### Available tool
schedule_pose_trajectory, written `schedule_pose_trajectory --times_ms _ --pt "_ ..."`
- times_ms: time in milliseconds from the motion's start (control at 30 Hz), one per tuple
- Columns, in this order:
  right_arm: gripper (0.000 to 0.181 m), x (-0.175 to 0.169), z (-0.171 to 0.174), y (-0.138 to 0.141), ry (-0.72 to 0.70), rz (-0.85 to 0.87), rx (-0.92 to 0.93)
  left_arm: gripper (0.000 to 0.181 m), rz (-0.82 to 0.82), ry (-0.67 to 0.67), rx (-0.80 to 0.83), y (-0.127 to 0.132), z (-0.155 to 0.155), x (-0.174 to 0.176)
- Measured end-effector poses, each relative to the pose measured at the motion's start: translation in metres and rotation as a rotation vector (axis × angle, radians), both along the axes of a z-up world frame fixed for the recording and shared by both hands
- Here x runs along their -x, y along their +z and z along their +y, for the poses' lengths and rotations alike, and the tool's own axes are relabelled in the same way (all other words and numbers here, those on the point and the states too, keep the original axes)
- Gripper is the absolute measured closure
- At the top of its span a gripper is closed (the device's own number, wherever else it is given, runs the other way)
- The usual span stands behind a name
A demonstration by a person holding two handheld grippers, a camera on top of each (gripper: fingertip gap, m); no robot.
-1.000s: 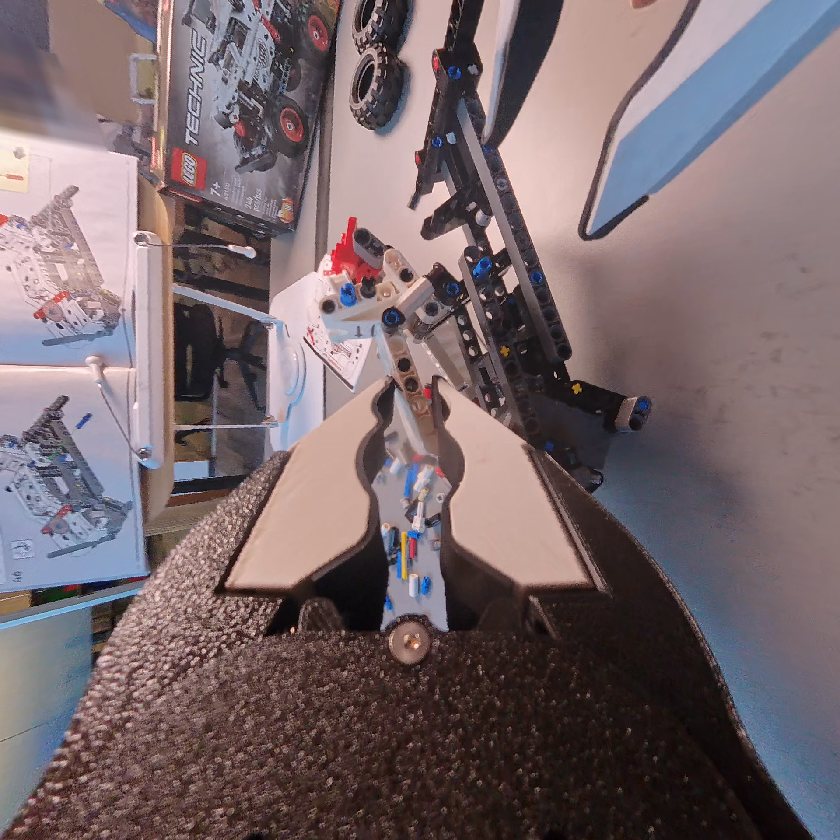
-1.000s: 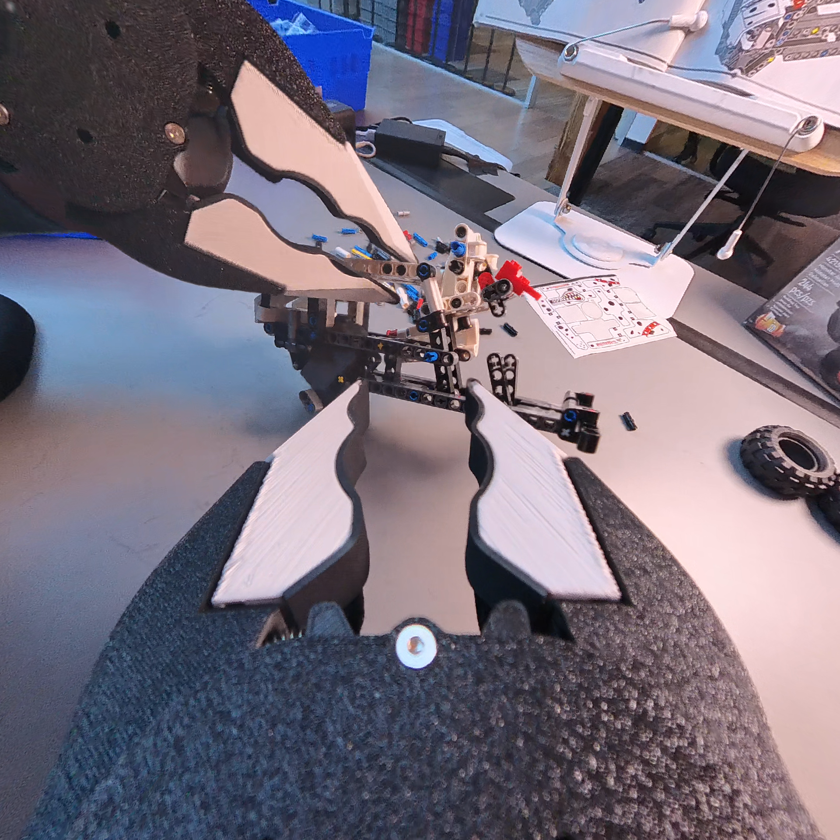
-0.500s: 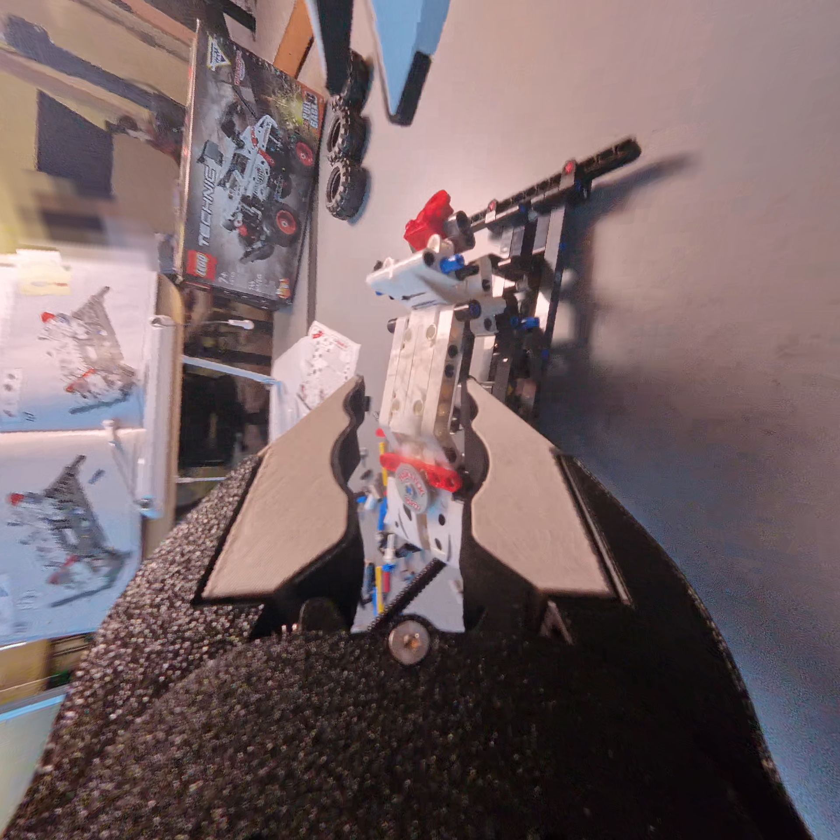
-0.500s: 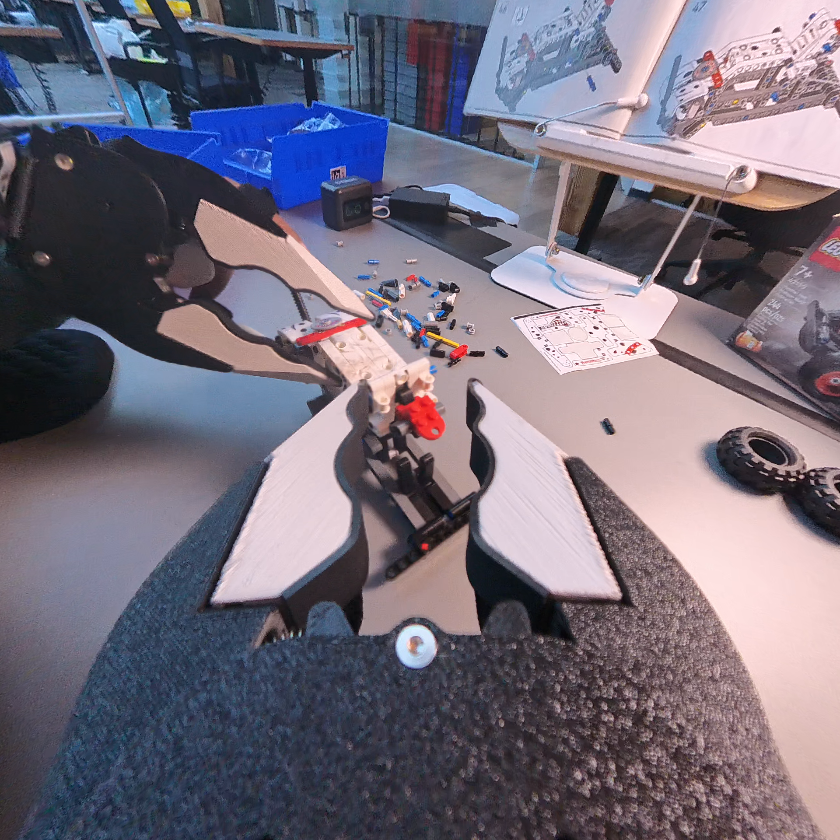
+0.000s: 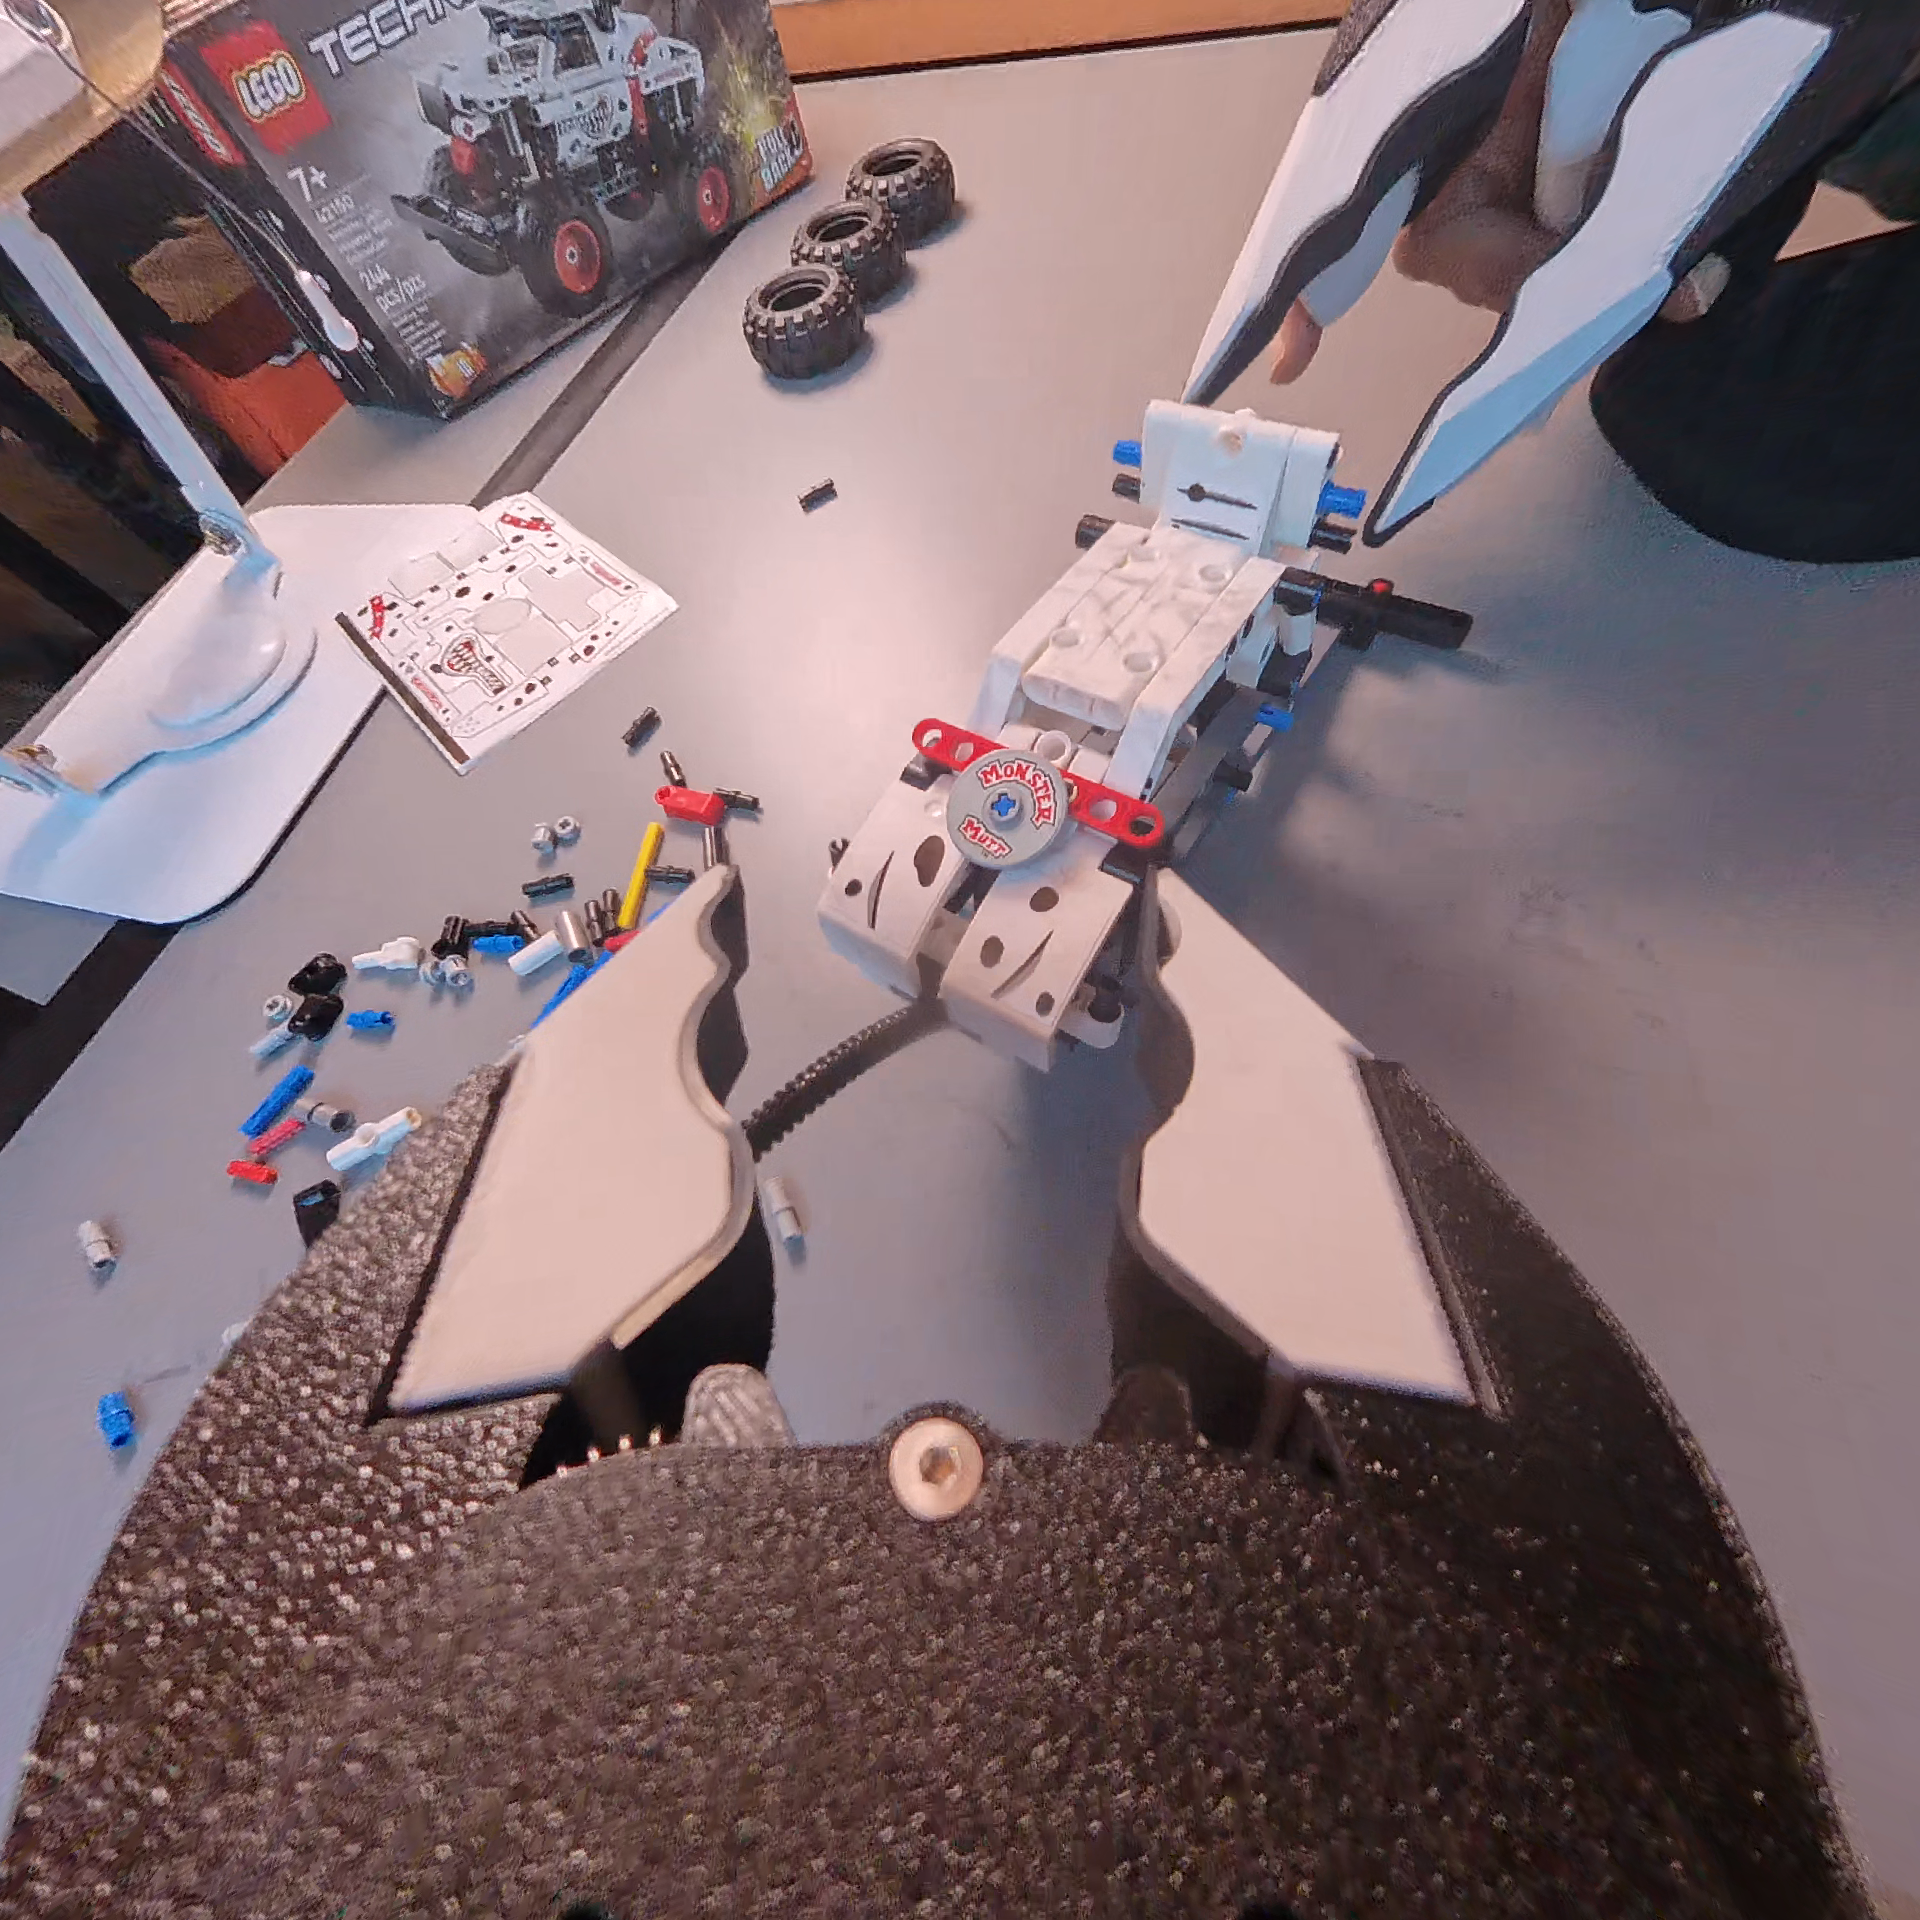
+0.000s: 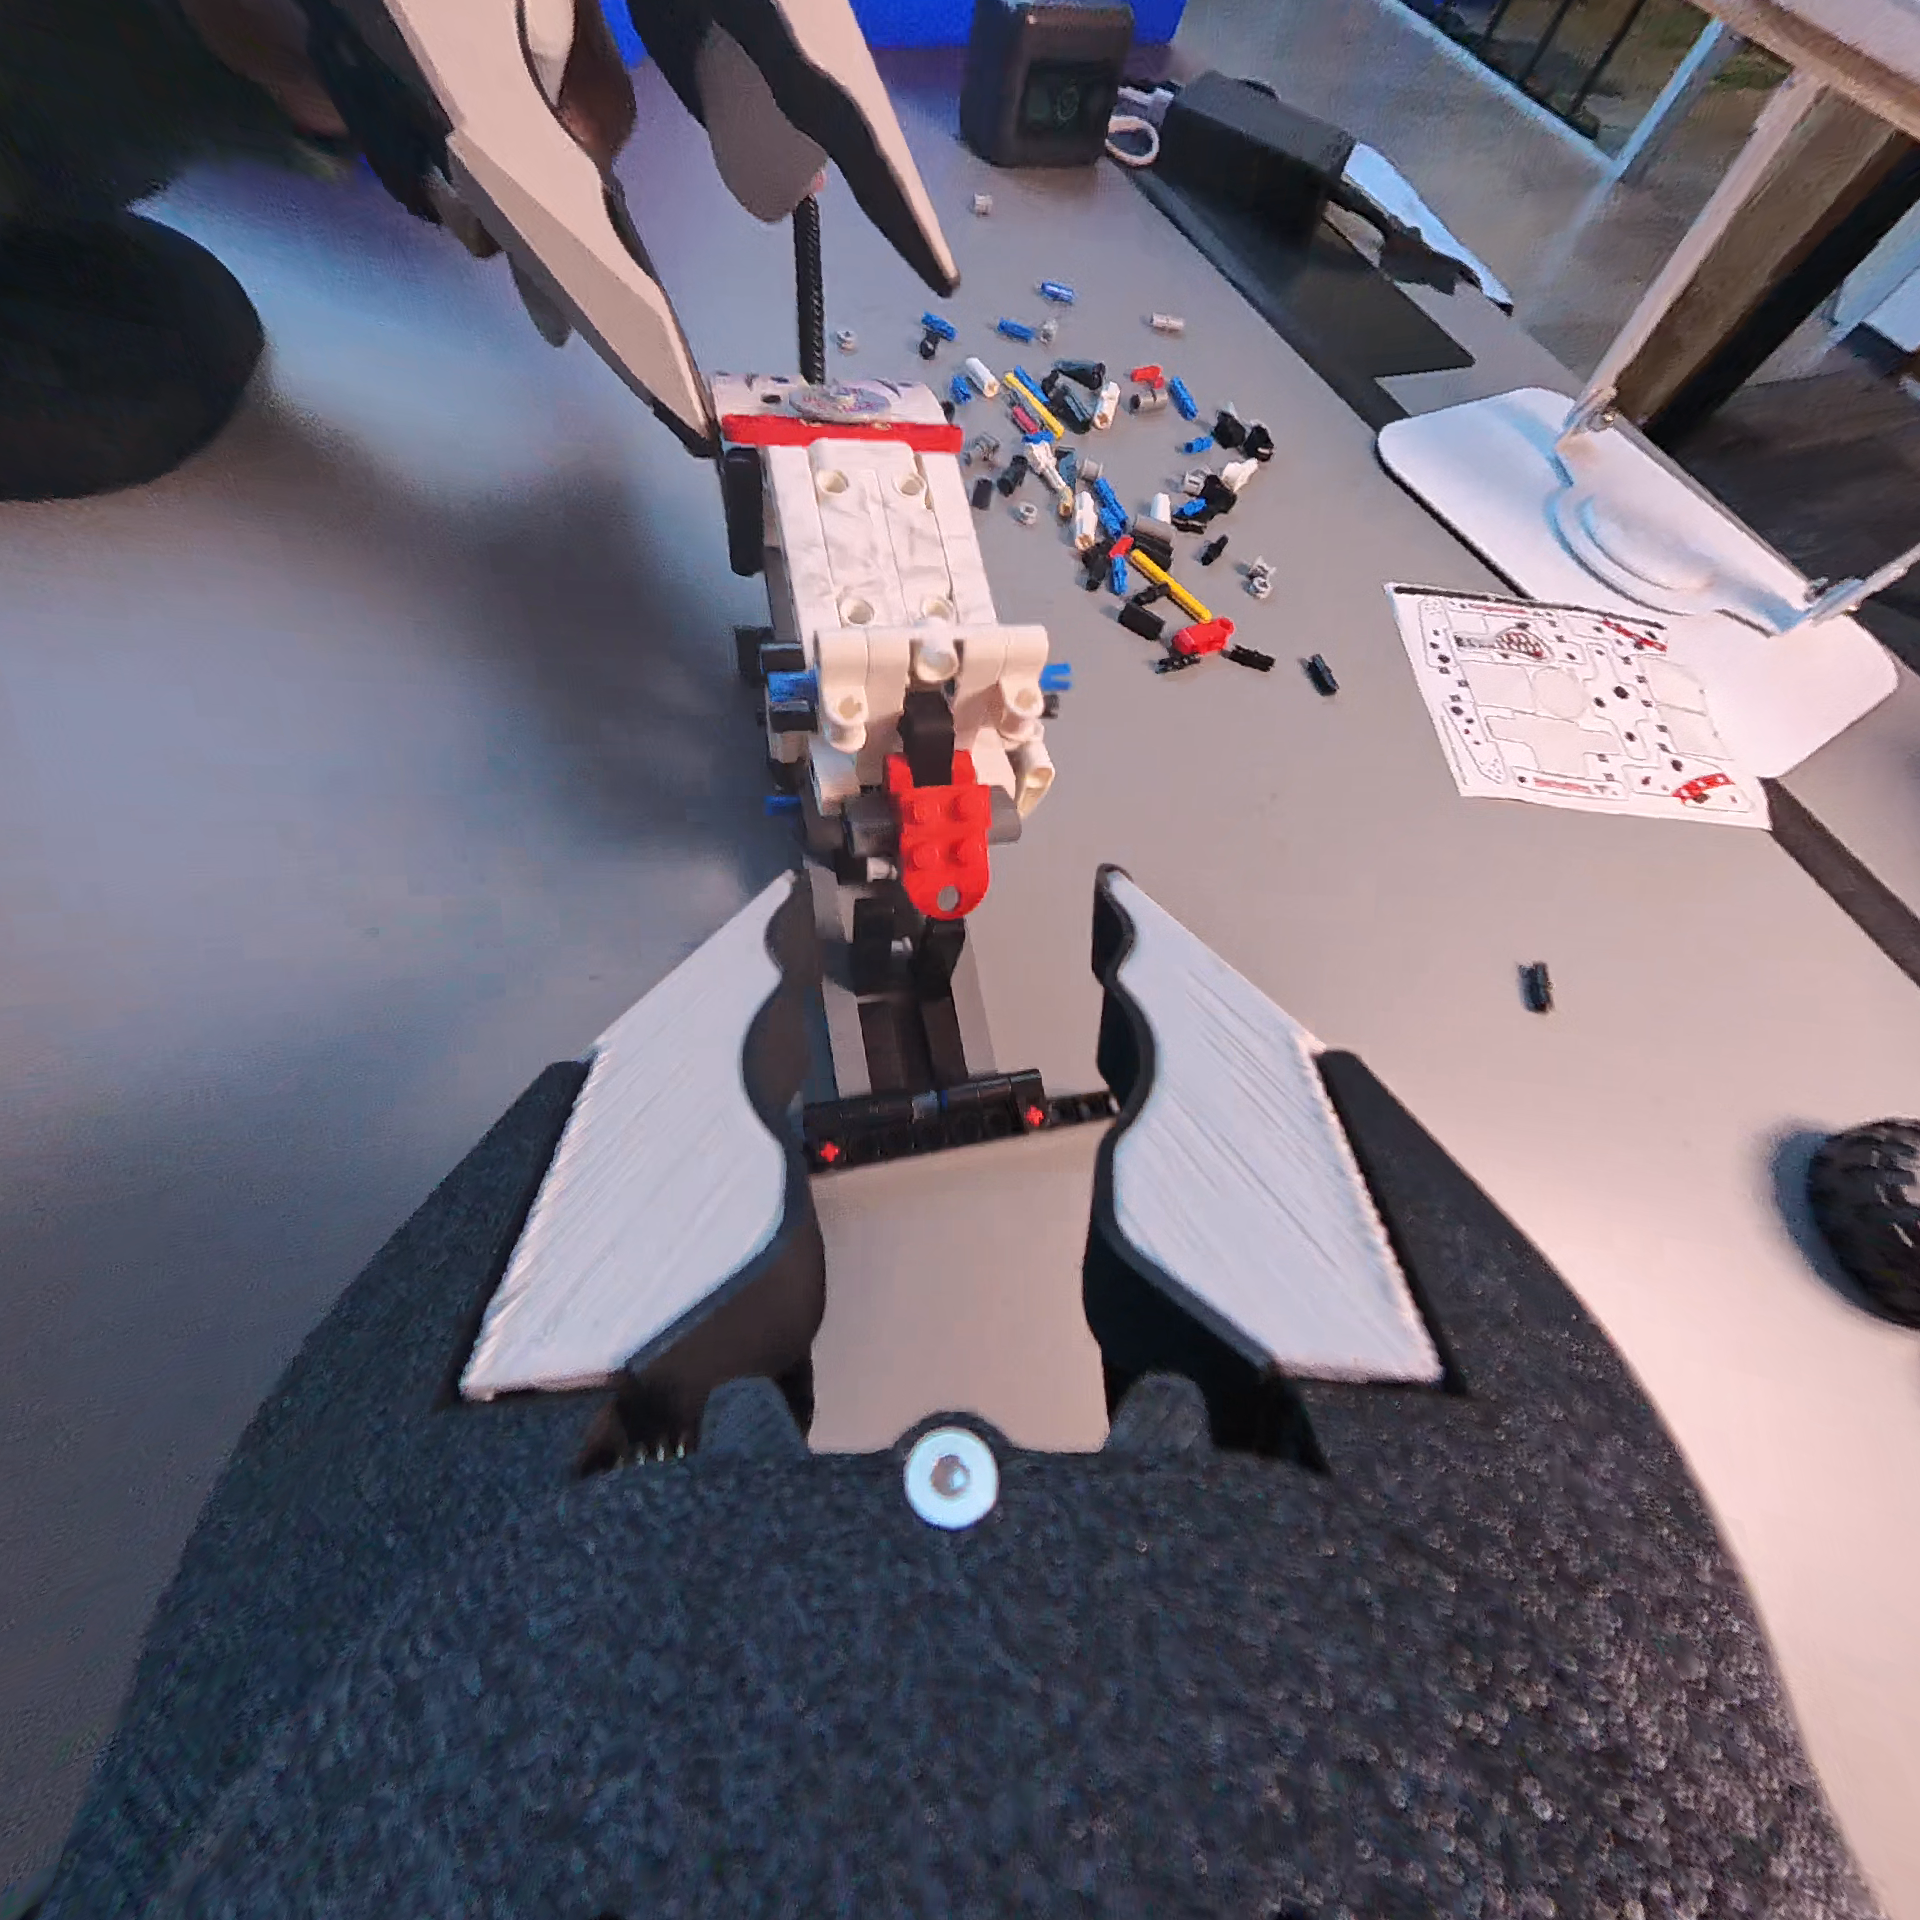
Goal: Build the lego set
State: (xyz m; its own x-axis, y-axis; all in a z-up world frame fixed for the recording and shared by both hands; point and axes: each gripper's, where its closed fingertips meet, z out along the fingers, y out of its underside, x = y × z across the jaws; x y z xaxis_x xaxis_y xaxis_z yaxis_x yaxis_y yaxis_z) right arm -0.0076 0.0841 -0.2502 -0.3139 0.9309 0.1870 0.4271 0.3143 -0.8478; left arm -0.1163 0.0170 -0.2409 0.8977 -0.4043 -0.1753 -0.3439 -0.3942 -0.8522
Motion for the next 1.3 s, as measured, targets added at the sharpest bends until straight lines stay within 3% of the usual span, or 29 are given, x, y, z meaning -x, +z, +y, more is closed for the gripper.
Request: schedule_pose_trajectory --times_ms 100,167,267,367,500,567,633,733,867,967,1133,1300 --pt "0.138 0.012 -0.006 0.000 0.060 0.023 -0.038 0.109 0.010 -0.013 -0.024 0.002 -0.002 0.000" --pt "0.147 0.016 -0.010 -0.001 0.132 0.029 -0.060 0.114 -0.037 -0.031 -0.100 0.017 -0.005 -0.003" --pt "0.147 0.016 -0.011 0.000 0.266 0.031 -0.060 0.118 -0.244 -0.046 -0.201 0.045 -0.013 -0.002" --pt "0.148 0.014 -0.010 0.004 0.412 0.008 -0.032 0.119 -0.384 -0.011 -0.270 0.056 -0.019 0.013" --pt "0.148 0.010 -0.002 0.002 0.534 -0.086 0.020 0.116 -0.516 0.023 -0.297 0.059 -0.019 0.025" --pt "0.146 0.003 0.003 0.012 0.562 -0.149 0.132 0.116 -0.527 0.047 -0.307 0.060 -0.019 0.030" --pt "0.128 0.001 0.017 0.033 0.543 -0.158 0.245 0.118 -0.518 0.081 -0.314 0.058 -0.018 0.037" --pt "0.128 0.037 0.063 0.075 0.381 0.047 0.230 0.123 -0.476 0.143 -0.318 0.052 -0.011 0.050" --pt "0.126 0.120 0.166 0.120 -0.109 0.331 0.000 0.125 -0.446 0.216 -0.350 0.051 0.009 0.067" --pt "0.113 0.169 0.224 0.138 -0.353 0.428 -0.074 0.124 -0.432 0.264 -0.355 0.052 0.027 0.080" --pt "0.079 0.234 0.289 0.150 -0.600 0.478 -0.005 0.127 -0.355 0.307 -0.371 0.064 0.054 0.096" --pt "0.074 0.265 0.313 0.144 -0.735 0.445 -0.067 0.128 -0.249 0.358 -0.382 0.090 0.086 0.120"
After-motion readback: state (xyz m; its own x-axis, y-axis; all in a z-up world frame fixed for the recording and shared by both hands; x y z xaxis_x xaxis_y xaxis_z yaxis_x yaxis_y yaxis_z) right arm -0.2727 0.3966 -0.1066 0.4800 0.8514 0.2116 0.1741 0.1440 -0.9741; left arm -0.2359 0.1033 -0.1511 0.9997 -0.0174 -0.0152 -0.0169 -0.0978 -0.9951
